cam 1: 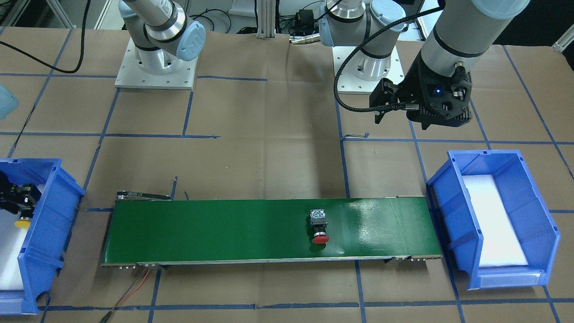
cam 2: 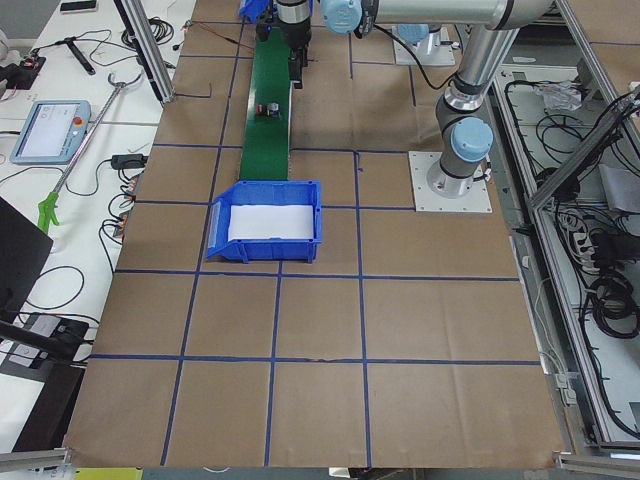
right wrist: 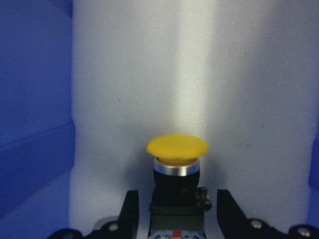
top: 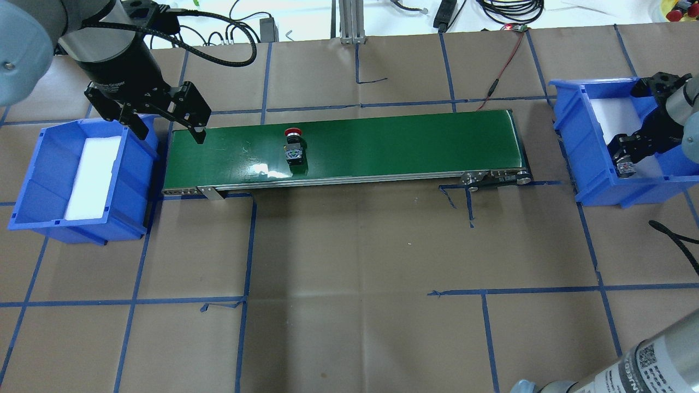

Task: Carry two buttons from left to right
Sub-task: 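Carry the yellow button into the right-side bin and open the right gripper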

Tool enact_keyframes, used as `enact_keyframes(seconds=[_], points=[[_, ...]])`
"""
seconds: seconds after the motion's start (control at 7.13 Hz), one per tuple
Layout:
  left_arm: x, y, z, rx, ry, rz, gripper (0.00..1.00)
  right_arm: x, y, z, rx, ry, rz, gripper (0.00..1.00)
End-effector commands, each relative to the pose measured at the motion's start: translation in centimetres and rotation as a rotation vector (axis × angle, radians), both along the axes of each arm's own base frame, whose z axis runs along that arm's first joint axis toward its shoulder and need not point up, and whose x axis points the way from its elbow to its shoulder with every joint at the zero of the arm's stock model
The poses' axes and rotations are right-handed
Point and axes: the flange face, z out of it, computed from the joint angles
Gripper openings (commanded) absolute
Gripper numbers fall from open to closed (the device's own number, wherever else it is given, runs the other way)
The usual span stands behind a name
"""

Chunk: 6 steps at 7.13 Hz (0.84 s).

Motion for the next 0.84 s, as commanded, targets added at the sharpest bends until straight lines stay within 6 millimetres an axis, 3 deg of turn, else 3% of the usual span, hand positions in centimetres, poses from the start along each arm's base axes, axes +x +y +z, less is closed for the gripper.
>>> enact_keyframes(seconds=[0.0,0.14,0.28,0.7], points=[[0.0,0.1,0.1,0.000,0.000,0.000,1.00,0.0,-0.2,0.7,-0.016,-0.007,0.000,0.92],[0.0,0.0,0.0,0.000,0.001,0.000,1.00,0.0,-0.6,2.2,-0.040,0.010,0.000,0.92],[0.0,0.0,0.0,0.000,0.001,0.000,1.00,0.0,-1.0,5.8,-0.063,0.025,0.003,0.99],[0.0,0.1,0.1,-0.003,0.001,0.000,1.00,1.0,0.4,17.2,-0.059,0.024,0.005,1.00]])
